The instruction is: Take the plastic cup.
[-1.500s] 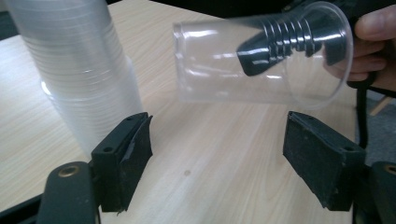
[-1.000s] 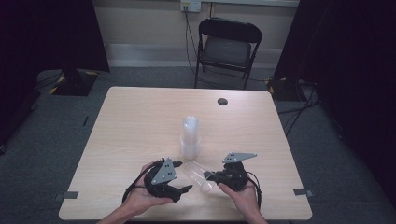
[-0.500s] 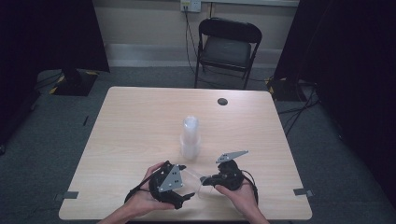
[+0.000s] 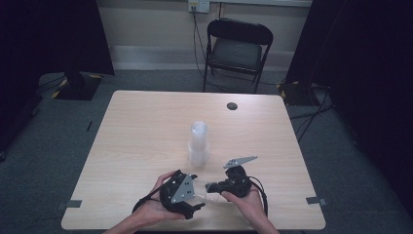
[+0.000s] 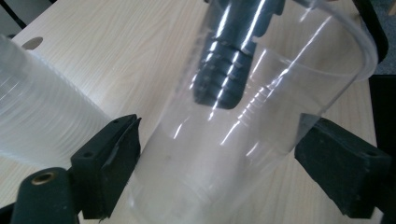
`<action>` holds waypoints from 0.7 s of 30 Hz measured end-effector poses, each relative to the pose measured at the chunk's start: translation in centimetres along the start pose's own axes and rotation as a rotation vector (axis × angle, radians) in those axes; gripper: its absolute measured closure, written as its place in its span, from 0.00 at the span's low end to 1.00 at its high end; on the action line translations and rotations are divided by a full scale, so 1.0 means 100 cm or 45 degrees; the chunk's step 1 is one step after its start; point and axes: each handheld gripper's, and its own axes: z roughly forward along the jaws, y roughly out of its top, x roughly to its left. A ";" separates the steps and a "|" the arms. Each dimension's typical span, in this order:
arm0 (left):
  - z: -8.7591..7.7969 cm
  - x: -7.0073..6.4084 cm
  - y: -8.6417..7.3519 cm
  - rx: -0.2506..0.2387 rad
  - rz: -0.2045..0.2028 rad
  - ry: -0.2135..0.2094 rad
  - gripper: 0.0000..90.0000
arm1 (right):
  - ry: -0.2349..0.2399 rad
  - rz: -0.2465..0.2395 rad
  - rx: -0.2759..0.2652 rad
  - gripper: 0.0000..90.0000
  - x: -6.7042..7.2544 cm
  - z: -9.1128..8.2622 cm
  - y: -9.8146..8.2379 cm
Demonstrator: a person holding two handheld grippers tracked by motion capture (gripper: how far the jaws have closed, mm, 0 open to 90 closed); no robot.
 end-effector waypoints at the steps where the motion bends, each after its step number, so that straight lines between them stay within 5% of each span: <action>1: 0.001 0.000 0.001 0.000 0.004 0.001 0.17 | 0.001 0.001 -0.005 1.00 0.000 0.001 0.000; 21: 0.009 -0.010 0.012 -0.034 0.046 -0.021 0.23 | -0.052 0.094 0.045 0.99 0.003 0.012 0.000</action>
